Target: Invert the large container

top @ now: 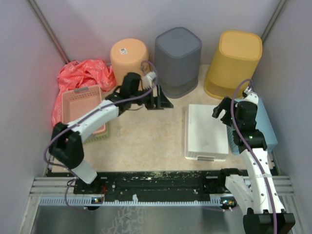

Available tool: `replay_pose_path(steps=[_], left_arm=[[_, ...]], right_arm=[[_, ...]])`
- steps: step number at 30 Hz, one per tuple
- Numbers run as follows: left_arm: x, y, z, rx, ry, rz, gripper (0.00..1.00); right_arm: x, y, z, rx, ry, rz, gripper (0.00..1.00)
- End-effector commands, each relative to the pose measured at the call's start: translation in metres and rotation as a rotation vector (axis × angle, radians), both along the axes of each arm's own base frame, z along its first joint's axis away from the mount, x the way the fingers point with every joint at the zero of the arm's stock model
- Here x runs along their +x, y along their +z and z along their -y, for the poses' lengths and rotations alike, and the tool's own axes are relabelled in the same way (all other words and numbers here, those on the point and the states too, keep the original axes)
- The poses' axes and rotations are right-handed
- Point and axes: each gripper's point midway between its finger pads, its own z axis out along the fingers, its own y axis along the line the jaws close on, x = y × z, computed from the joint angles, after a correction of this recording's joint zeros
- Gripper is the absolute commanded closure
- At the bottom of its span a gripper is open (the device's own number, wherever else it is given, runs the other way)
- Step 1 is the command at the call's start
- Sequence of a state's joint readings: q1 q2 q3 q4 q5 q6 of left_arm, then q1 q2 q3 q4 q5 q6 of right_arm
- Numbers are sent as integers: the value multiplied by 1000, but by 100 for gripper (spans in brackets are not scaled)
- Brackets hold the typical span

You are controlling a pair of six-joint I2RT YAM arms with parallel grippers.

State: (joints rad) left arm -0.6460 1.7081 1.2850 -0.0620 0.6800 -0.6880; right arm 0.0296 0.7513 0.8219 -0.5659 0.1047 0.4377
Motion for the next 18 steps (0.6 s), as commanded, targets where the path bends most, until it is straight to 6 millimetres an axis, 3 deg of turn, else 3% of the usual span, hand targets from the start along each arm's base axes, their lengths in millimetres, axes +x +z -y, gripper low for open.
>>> replay_pose_path(steps=[1, 4, 6, 9, 11, 14, 18], left_arm=[[26, 35, -86, 241, 238, 203, 9], [42, 49, -155, 411, 434, 248, 2], [47, 57, -199, 494, 555, 256, 0], [50, 56, -265, 621, 767, 239, 0], [45, 44, -299, 684, 852, 193, 0], [40, 25, -325, 712, 901, 124, 0], [35, 2, -330, 746, 878, 86, 0]], right_arm=[[17, 21, -30, 81, 121, 98, 12], [22, 16, -70, 78, 225, 83, 13], [22, 9, -112, 67, 338, 63, 13], [17, -12, -173, 106, 502, 1, 13], [16, -34, -200, 81, 546, -65, 13], [15, -74, -213, -11, 551, -220, 12], [16, -106, -202, -80, 503, -302, 11]])
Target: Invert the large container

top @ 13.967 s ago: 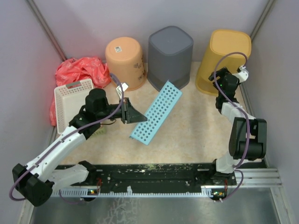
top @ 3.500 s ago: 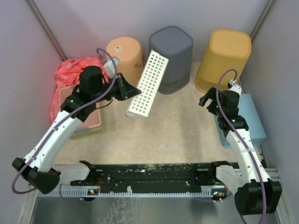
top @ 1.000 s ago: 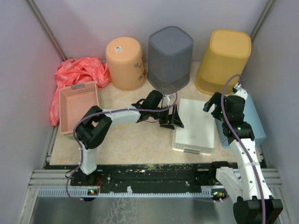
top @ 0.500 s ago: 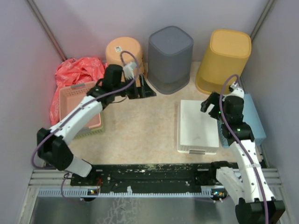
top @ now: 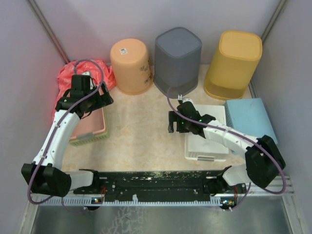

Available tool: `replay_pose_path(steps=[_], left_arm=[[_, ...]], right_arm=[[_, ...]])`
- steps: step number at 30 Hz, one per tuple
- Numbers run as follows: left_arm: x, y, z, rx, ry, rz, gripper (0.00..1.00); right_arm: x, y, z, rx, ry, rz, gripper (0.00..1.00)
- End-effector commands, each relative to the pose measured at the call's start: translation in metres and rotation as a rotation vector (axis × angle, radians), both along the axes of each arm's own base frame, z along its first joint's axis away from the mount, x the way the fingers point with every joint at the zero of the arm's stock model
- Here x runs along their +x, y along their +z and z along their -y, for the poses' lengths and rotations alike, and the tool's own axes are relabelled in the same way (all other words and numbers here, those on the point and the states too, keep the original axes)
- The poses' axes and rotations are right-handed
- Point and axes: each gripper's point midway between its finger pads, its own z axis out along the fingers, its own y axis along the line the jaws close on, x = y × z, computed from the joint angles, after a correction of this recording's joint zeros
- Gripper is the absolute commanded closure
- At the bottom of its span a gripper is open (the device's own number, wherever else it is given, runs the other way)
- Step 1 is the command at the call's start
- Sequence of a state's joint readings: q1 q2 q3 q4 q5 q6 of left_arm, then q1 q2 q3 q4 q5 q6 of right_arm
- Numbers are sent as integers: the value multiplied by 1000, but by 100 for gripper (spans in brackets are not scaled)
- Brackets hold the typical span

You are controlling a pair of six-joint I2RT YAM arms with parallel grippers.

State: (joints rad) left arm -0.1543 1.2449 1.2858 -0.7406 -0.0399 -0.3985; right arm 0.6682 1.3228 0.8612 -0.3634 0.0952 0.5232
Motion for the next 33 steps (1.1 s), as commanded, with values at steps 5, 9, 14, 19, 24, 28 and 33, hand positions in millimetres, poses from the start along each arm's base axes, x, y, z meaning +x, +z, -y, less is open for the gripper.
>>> replay_pose_path(steps=[5, 9, 14, 19, 24, 28, 33], left_arm=[[-13, -51, -11, 79, -3, -134, 0], [-10, -64, -12, 107, -27, -153, 1], [-8, -91, -39, 222, 80, -209, 14], [-5, -121, -52, 279, 125, -281, 38], [-2, -130, -46, 259, 102, -303, 72], [-1, -96, -53, 291, 116, -249, 100], [-6, -26, -65, 358, 101, -135, 100]], right_arm=[[17, -6, 39, -157, -156, 24, 8], [14, 3, 28, -110, -88, 23, 8], [15, 40, 0, 71, -5, 116, 8], [19, 60, 3, 93, -23, 174, 8], [18, 59, 8, 59, -28, 165, 8], [16, 55, 9, 60, -30, 157, 8], [18, 55, 6, 70, -29, 156, 8]])
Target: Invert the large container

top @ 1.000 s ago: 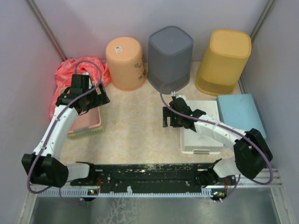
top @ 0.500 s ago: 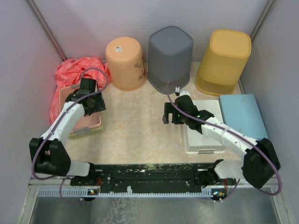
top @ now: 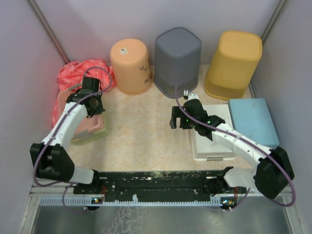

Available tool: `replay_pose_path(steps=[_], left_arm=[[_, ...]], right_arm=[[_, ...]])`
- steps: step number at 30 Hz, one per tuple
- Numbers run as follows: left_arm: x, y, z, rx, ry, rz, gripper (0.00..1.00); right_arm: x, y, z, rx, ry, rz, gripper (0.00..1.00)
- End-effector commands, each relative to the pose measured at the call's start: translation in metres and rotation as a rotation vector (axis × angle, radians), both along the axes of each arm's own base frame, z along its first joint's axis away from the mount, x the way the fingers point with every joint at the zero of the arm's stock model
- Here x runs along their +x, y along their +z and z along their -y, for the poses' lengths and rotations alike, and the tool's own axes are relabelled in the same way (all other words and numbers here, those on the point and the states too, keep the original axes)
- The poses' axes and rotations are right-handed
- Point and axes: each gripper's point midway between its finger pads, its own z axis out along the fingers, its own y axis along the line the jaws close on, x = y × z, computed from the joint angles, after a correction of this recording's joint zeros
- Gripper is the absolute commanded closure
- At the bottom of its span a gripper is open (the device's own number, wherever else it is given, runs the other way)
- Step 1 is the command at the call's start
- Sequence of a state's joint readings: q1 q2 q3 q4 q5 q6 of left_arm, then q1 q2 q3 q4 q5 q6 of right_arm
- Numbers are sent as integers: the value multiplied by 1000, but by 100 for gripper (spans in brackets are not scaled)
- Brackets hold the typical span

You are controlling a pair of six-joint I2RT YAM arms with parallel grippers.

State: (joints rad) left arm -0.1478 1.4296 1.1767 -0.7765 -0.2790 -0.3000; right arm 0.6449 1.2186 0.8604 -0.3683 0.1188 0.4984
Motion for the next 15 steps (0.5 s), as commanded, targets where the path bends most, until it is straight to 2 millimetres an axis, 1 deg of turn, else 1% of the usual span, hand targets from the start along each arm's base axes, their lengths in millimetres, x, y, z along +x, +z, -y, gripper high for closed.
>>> replay_pose_path(steps=[1, 3, 4, 5, 6, 8, 10, 13, 15], left_arm=[[1, 93, -16, 82, -32, 190, 100], [-1, 122, -17, 92, -53, 247, 100], [-2, 137, -14, 80, -77, 277, 100], [-2, 150, -5, 46, -127, 312, 100], [-2, 161, 9, -4, -198, 350, 100], [-5, 186, 45, -152, -345, 434, 100], [-14, 208, 82, -325, -478, 491, 100], [-33, 236, 131, -585, -657, 551, 100], [-45, 248, 150, -699, -741, 570, 100]], right_arm=[[12, 23, -7, 42, -3, 61, 8], [14, 23, -9, 48, -4, 63, 8], [15, 24, -9, 53, -7, 65, 8], [15, 26, -10, 57, -9, 68, 8], [16, 26, -10, 61, -8, 72, 8], [16, 27, -11, 63, -10, 73, 8], [17, 30, -8, 52, -23, 79, 8], [21, 39, 5, 11, -53, 122, 7], [27, 44, 24, -47, -98, 148, 7]])
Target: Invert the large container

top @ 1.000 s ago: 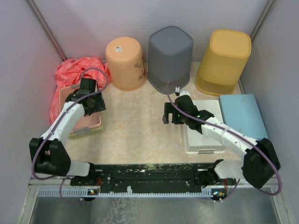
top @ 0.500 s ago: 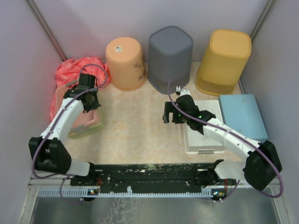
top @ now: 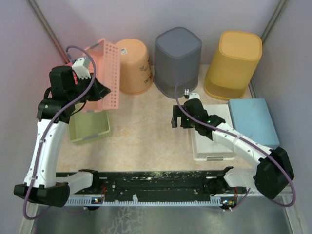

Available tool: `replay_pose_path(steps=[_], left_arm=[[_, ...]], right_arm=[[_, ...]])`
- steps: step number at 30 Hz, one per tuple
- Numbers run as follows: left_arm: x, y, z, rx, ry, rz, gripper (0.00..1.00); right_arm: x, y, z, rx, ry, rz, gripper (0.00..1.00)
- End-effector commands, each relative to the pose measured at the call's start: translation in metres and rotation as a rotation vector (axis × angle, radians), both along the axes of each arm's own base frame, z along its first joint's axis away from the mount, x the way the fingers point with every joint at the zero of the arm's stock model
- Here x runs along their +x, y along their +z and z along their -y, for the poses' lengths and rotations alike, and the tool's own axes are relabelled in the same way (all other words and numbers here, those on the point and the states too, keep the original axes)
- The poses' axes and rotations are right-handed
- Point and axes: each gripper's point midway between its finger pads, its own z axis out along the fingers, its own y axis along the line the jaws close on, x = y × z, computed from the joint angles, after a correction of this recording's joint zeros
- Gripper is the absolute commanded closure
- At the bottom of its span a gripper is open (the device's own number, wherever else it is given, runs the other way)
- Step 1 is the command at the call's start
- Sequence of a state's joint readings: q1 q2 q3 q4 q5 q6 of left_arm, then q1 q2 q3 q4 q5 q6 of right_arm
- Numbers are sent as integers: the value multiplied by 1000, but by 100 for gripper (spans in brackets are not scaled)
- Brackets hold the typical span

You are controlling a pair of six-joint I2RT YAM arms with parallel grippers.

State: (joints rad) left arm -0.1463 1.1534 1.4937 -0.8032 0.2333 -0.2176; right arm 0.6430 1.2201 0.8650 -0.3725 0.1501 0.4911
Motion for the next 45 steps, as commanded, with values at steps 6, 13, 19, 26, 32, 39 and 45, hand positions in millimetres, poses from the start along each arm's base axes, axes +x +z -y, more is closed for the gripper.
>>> replay_pose_path(steps=[6, 13, 19, 26, 32, 39, 45], left_arm=[[-67, 46, 109, -651, -630, -13, 100], [-102, 19, 126, -928, -723, -134, 100], [-109, -4, 160, -990, -773, -258, 100], [-107, -26, 184, -1223, -848, -332, 100], [-105, -46, 185, -1312, -891, -378, 100], [-94, -105, 192, -1210, -790, -459, 71], [-68, -198, 188, -907, -540, -588, 47]], right_arm=[[39, 68, 99, -96, -330, 206, 6], [35, 108, 153, -80, -536, 364, 6], [30, 123, 162, -38, -590, 430, 6], [28, 120, 156, -9, -568, 413, 7], [22, 123, 163, -31, -578, 427, 7], [20, 120, 163, -27, -575, 422, 7], [21, 120, 164, -49, -566, 421, 7]])
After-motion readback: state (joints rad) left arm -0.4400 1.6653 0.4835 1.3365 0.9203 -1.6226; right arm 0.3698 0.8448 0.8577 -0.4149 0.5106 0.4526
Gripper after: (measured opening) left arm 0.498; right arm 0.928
